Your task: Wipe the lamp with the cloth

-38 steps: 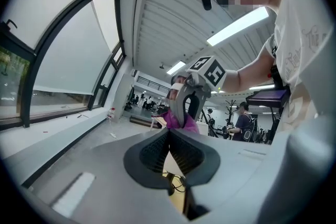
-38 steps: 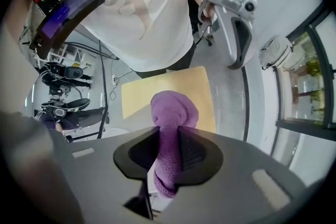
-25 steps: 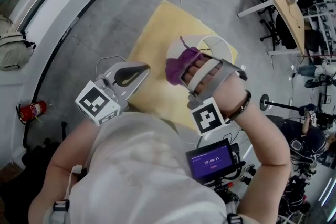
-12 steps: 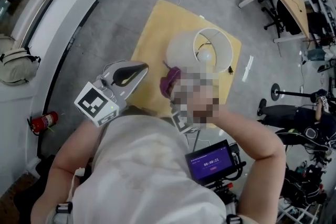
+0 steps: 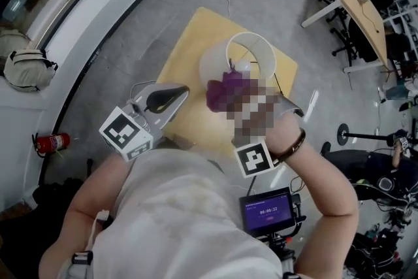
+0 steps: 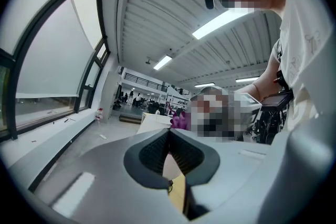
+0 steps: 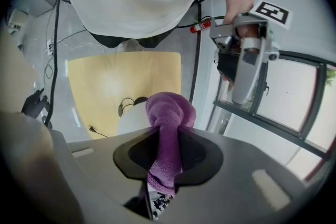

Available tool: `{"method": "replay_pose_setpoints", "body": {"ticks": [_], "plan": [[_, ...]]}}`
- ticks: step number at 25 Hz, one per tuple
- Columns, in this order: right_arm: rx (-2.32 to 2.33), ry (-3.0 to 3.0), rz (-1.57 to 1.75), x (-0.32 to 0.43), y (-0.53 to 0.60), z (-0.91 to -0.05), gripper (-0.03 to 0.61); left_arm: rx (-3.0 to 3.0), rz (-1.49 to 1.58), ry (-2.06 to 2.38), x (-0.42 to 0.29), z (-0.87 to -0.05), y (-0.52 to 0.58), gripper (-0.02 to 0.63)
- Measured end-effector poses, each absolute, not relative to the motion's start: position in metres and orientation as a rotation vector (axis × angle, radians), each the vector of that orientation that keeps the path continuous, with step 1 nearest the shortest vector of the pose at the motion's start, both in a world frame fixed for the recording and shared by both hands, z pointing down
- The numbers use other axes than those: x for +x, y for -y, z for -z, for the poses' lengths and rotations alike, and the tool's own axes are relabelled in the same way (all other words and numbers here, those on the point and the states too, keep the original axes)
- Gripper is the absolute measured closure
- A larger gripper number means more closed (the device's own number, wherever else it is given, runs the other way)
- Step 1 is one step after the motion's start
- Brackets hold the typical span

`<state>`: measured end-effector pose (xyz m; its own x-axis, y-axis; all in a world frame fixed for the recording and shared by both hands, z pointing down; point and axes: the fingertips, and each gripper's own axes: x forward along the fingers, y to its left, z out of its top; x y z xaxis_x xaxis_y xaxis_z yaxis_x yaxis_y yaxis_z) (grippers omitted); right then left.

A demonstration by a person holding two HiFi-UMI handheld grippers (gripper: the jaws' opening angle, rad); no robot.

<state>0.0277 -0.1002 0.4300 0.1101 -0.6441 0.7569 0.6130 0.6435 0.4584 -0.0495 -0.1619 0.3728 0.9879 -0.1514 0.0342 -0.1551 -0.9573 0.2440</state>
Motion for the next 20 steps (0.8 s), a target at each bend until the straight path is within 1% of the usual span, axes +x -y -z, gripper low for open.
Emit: {"method": "replay_pose_setpoints", "body": {"ticks": [2, 4, 11, 13, 15, 20], "plan": [[0.070, 1.137, 0.946, 0.033, 0.097, -0.425, 0.477, 2.878, -0.026, 0.247, -0.051, -0.373, 0.154, 0.612], [0.071, 1.162, 0.953, 0.035, 0.089, -0.439, 0.477, 2.857, -0.032, 0.276, -0.052, -0.374, 0.147, 0.612], [0.025, 1.251, 0.894, 0.040, 0.053, -0.535, 0.477, 2.851, -0.065, 0.360, -0.059, -0.368, 0.130, 0.612], [0.057, 1.253, 0.887, 0.046, 0.049, -0.549, 0.477, 2.853, -0.071, 0.372, -0.059, -0.367, 0.126, 0.612], [0.159, 1.270, 0.903, 0.048, 0.052, -0.540, 0.477, 2.855, -0.077, 0.374, -0.058, -0.366, 0.123, 0.612], [0.521, 1.293, 0.963, 0.059, 0.071, -0.457, 0.477, 2.881, -0.111, 0.330, -0.047, -0.364, 0.110, 0.612]]}}
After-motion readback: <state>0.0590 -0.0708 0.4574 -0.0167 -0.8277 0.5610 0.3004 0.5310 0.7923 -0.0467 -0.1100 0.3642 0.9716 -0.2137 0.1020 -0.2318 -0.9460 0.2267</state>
